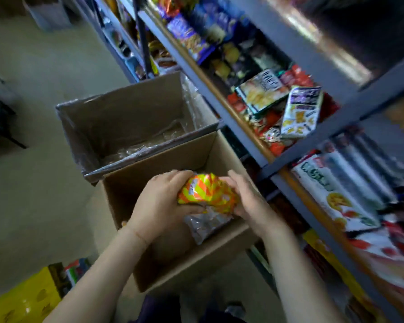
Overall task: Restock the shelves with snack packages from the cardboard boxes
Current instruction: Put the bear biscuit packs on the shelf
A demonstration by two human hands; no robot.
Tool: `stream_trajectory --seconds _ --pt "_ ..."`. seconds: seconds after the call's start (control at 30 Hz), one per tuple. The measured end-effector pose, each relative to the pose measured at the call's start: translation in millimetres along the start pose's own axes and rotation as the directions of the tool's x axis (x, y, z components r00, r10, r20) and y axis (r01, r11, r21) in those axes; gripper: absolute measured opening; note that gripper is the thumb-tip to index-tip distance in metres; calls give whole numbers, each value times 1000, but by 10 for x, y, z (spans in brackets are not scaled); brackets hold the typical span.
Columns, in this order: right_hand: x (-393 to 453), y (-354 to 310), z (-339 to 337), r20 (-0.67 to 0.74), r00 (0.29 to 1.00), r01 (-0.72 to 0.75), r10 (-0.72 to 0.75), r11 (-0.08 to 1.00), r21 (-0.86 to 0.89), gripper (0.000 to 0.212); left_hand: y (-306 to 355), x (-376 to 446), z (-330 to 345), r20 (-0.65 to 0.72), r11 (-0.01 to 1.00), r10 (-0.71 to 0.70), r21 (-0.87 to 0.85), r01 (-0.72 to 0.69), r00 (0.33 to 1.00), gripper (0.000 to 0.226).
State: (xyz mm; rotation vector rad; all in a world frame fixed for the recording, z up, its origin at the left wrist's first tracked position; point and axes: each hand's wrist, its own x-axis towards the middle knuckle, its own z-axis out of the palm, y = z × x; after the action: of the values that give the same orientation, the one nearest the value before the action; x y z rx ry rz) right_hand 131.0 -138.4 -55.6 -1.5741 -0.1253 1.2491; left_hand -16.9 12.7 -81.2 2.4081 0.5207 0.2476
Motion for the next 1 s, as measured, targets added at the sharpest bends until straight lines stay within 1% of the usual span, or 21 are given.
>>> stream_trajectory --seconds 0.03,0.07,0.1,0.13,0.17,0.2,0.23,0.27,0.3,0.37,0.4,0.47,0.53,0.6,0.7,0.73,0.8,0.87,0.93,1.0 --pt "-204 -137 -133 -41 997 75 -71 992 98 45 260 39 -63 -32 982 -68 -178 61 997 60" --pt "-400 -235 -293 -97 984 163 -150 976 142 45 540 70 -104 -60 923 -145 -367 113 988 51" --pt "-610 -321 -438 -155 963 243 -222 960 138 43 826 91 -122 -70 816 -215 -560 140 974 44" --pt "-827 -367 -583 -189 935 320 -299 943 90 37 1119 105 -118 -45 680 -272 -716 160 961 40" --pt "-1059 -405 -697 -204 906 385 -370 922 37 32 1422 114 -104 6 553 -303 -813 181 953 39" --pt "-1279 -423 -808 -202 876 443 -438 896 -20 33 1719 120 -87 50 467 -302 -863 193 952 40" --pt "-1516 -446 -888 -186 852 485 -490 871 -71 35 2005 122 -61 70 419 -284 -888 190 956 41" --pt "-1729 -432 -996 -173 833 511 -526 851 -124 34 2270 118 -29 74 402 -257 -899 176 964 42" --pt "-1941 -428 -1089 -174 818 526 -548 835 -162 33 2531 106 -1 70 396 -220 -905 155 973 42" --pt "-2326 -428 -1301 -211 779 551 -590 805 -219 36 2994 77 71 71 415 -118 -903 115 990 41" --pt "-2485 -417 -1432 -237 756 562 -611 790 -245 35 3199 62 106 79 438 -63 -893 99 995 41" --pt "-2819 -416 -1655 -326 692 597 -644 765 -243 31 3549 36 175 102 461 68 -886 59 992 40" --pt "-3098 -400 -1854 -442 584 650 -681 718 -247 31 3807 39 233 139 458 238 -889 15 961 41" --pt "-3304 -388 -2018 -527 455 692 -718 657 -297 35 3979 99 302 161 527 376 -847 -67 912 48" --pt "-3459 -386 -2170 -575 321 688 -752 603 -404 37 4145 251 378 145 622 475 -754 -214 868 49" --pt "-3461 -379 -2226 -583 261 640 -769 590 -492 38 4200 307 392 129 642 494 -721 -261 860 46" --pt "-3449 -383 -2292 -597 164 461 -785 596 -657 44 4300 408 430 100 671 517 -665 -329 850 43" --pt "-3403 -399 -2325 -622 97 306 -777 618 -724 47 4364 507 505 79 685 523 -632 -363 849 40" --pt "-3329 -433 -2329 -622 38 242 -782 612 -753 49 4401 576 594 44 717 515 -569 -402 856 29" --pt "-3247 -472 -2325 -618 3 233 -786 602 -764 52 4430 614 649 -14 751 501 -490 -443 865 19"
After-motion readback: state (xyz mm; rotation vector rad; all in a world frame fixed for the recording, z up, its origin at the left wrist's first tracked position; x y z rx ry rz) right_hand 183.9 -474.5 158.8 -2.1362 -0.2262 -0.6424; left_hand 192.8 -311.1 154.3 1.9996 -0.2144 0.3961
